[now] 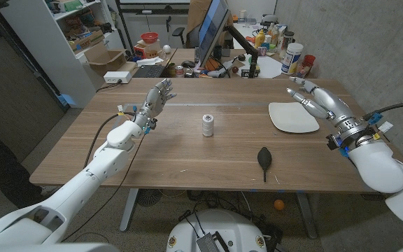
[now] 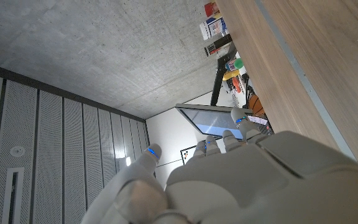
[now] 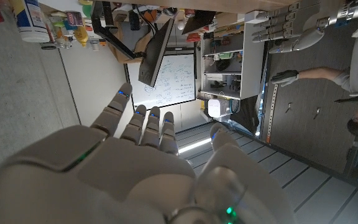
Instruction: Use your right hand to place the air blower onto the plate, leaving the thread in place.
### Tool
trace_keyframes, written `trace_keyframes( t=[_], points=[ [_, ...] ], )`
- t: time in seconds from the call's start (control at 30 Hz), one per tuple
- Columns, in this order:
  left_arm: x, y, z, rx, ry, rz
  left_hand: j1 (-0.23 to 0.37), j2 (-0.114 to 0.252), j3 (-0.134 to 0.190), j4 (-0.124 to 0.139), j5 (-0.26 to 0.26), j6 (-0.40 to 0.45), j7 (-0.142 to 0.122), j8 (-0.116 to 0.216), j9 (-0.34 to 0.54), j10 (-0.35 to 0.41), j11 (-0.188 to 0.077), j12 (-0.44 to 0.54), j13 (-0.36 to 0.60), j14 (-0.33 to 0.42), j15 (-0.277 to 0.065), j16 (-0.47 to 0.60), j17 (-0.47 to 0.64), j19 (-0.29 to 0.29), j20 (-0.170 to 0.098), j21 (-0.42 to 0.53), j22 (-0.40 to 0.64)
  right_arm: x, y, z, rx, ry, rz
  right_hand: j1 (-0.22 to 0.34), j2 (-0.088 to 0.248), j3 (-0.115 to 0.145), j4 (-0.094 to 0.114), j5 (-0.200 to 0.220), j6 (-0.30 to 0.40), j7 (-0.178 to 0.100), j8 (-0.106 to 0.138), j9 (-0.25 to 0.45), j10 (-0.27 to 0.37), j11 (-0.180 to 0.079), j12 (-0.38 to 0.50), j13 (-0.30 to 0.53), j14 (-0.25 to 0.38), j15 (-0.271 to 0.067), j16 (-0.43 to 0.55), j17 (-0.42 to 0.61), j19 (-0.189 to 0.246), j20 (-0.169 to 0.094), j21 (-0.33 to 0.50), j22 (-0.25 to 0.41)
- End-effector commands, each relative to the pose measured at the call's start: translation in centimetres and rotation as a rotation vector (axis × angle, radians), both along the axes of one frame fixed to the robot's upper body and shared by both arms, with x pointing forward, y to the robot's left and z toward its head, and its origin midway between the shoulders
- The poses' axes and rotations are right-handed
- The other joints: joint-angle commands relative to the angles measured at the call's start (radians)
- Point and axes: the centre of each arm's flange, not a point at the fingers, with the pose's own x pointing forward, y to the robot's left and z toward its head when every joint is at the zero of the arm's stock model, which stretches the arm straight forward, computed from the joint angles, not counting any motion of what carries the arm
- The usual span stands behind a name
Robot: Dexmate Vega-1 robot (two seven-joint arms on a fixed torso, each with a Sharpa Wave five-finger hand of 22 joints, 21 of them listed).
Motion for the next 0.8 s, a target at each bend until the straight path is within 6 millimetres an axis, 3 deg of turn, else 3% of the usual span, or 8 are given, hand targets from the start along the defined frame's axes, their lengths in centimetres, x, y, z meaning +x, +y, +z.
trace_keyframes(
  t=[0.03,0.23,0.8],
  points=[
    [0.5,-0.1,-0.1,0.012,0.012,-0.006,0.002,0.122,0.008,0.000,0.009,-0.003,0.004,0.002,0.006,-0.026,0.003,0.002,0.003,-0.005,0.002,0.005,0.003,-0.065,0.004,-0.003,0.005,-3.4,2.5,-1.2,-0.161,-0.084,-0.322,0.000,-0.012,-0.005,-0.005,-0.003,0.019,0.016,-0.002,0.006,0.023,0.002,0.005,0.004,0.034,-0.009,0.011,0.004,0.044,0.002,0.013,0.006],
    [0.8,-0.1,0.0,0.015,0.013,-0.006,0.002,0.122,0.008,0.000,0.009,-0.004,0.005,0.002,0.006,-0.026,0.005,0.002,0.003,-0.005,0.002,0.004,0.003,-0.065,0.003,-0.005,0.005,-4.3,4.5,-2.0,-0.280,-0.177,-0.524,-0.005,-0.014,-0.008,-0.007,-0.003,0.034,0.020,0.002,0.006,0.040,0.004,0.009,0.004,0.053,-0.019,0.015,0.005,0.059,-0.007,0.015,0.006],
    [1.7,0.1,0.0,0.017,0.026,-0.007,0.002,0.122,0.008,0.000,0.009,-0.005,0.005,0.001,0.006,-0.027,0.004,0.002,0.003,-0.006,0.004,0.004,0.003,-0.065,0.004,-0.008,0.006,-2.8,4.3,-2.6,-0.270,-0.107,-0.484,-0.010,-0.017,-0.012,-0.010,-0.002,0.039,0.012,-0.001,0.006,0.046,-0.002,0.007,0.004,0.064,-0.028,0.012,0.004,0.067,-0.019,0.013,0.006]
  ],
)
